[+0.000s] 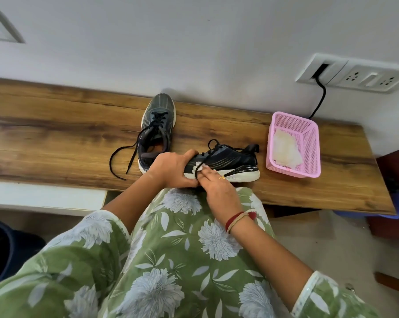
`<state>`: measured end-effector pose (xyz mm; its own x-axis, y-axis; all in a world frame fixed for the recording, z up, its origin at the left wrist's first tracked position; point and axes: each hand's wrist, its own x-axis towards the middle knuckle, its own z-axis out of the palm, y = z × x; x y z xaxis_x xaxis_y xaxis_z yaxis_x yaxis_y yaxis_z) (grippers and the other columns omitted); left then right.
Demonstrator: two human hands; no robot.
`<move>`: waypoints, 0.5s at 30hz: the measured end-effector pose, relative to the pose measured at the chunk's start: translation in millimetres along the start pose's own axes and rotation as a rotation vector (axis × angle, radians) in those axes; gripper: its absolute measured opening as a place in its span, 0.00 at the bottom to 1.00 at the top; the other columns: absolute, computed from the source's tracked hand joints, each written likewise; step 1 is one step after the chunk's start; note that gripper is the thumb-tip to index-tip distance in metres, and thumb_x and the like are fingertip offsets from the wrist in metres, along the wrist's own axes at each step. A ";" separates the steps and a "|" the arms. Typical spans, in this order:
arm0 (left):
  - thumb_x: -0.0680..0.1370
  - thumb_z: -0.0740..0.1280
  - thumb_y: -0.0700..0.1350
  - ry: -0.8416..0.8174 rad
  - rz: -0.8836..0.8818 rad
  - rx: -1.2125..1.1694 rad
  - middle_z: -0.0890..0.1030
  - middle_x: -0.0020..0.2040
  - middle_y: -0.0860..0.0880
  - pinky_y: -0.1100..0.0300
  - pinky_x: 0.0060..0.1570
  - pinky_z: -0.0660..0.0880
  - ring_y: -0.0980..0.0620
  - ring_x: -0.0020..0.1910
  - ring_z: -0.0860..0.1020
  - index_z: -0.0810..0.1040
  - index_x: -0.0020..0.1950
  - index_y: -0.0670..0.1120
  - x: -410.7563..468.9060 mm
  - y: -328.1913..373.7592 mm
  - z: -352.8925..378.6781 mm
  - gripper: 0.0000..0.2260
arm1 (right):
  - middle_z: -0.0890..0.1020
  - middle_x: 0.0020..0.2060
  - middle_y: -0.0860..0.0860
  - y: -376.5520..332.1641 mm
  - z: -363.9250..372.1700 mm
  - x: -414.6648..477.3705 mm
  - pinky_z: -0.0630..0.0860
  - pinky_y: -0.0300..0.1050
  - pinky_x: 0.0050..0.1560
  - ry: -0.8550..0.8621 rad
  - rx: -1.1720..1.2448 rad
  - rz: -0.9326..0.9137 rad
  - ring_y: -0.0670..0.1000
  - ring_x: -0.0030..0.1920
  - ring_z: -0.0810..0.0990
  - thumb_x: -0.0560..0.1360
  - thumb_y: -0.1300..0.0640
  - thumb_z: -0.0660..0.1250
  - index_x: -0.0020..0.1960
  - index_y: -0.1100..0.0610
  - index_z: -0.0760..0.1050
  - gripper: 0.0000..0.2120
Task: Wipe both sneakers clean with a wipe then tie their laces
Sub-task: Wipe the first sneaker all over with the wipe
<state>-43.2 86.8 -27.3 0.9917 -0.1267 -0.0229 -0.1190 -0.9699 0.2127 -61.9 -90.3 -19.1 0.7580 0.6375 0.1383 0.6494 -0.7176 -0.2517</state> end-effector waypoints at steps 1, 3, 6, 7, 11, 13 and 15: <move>0.61 0.52 0.74 -0.007 0.001 -0.004 0.82 0.37 0.49 0.60 0.34 0.69 0.47 0.37 0.81 0.66 0.68 0.52 0.5 0.1 -0.7 0.41 | 0.81 0.54 0.59 2.7 -1.4 -0.2 0.72 0.50 0.60 0.001 -0.033 -0.045 0.56 0.55 0.80 0.70 0.66 0.56 0.56 0.63 0.78 0.19; 0.61 0.52 0.76 -0.013 -0.004 -0.003 0.82 0.38 0.49 0.60 0.34 0.70 0.47 0.37 0.81 0.66 0.67 0.52 1.4 0.2 -2.4 0.42 | 0.80 0.55 0.61 17.1 -7.1 1.5 0.70 0.52 0.61 -0.018 -0.075 -0.034 0.58 0.57 0.79 0.65 0.70 0.66 0.58 0.65 0.77 0.20; 0.60 0.51 0.77 -0.007 -0.017 0.004 0.82 0.38 0.49 0.60 0.34 0.70 0.47 0.38 0.81 0.67 0.66 0.53 0.6 1.2 -3.8 0.43 | 0.79 0.57 0.62 30.1 -9.4 5.7 0.65 0.50 0.63 -0.032 -0.064 0.138 0.60 0.58 0.78 0.60 0.72 0.74 0.60 0.67 0.74 0.29; 0.59 0.51 0.77 -0.002 -0.019 0.006 0.82 0.38 0.50 0.60 0.34 0.70 0.47 0.38 0.81 0.67 0.66 0.53 -0.2 1.9 -3.4 0.42 | 0.79 0.57 0.62 24.2 -8.4 6.3 0.64 0.49 0.63 -0.033 -0.046 0.150 0.60 0.58 0.78 0.64 0.72 0.71 0.61 0.67 0.74 0.25; 0.59 0.52 0.74 0.008 -0.048 -0.012 0.83 0.38 0.49 0.61 0.34 0.68 0.46 0.39 0.81 0.68 0.66 0.52 -5.0 2.6 -1.6 0.42 | 0.81 0.53 0.60 -6.6 -1.0 6.9 0.71 0.53 0.60 -0.006 0.101 0.019 0.59 0.55 0.80 0.72 0.64 0.53 0.54 0.64 0.79 0.18; 0.58 0.52 0.73 0.003 -0.062 -0.023 0.83 0.38 0.48 0.60 0.34 0.69 0.45 0.40 0.82 0.68 0.66 0.51 -6.0 3.0 -1.2 0.42 | 0.82 0.51 0.58 -1.7 -0.6 9.1 0.75 0.52 0.56 0.005 0.055 -0.063 0.57 0.53 0.81 0.71 0.62 0.52 0.51 0.62 0.80 0.19; 0.58 0.53 0.74 0.009 -0.078 -0.036 0.83 0.38 0.48 0.59 0.36 0.72 0.46 0.40 0.81 0.69 0.64 0.50 -4.5 4.7 -2.4 0.42 | 0.82 0.51 0.58 6.5 -2.1 15.7 0.75 0.52 0.57 -0.017 0.009 -0.032 0.57 0.54 0.81 0.71 0.62 0.52 0.51 0.62 0.80 0.19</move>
<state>-48.1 83.3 -23.8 0.9983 -0.0490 -0.0325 -0.0395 -0.9687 0.2452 -45.8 -85.5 -16.5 0.7359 0.6645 0.1300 0.6724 -0.6945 -0.2561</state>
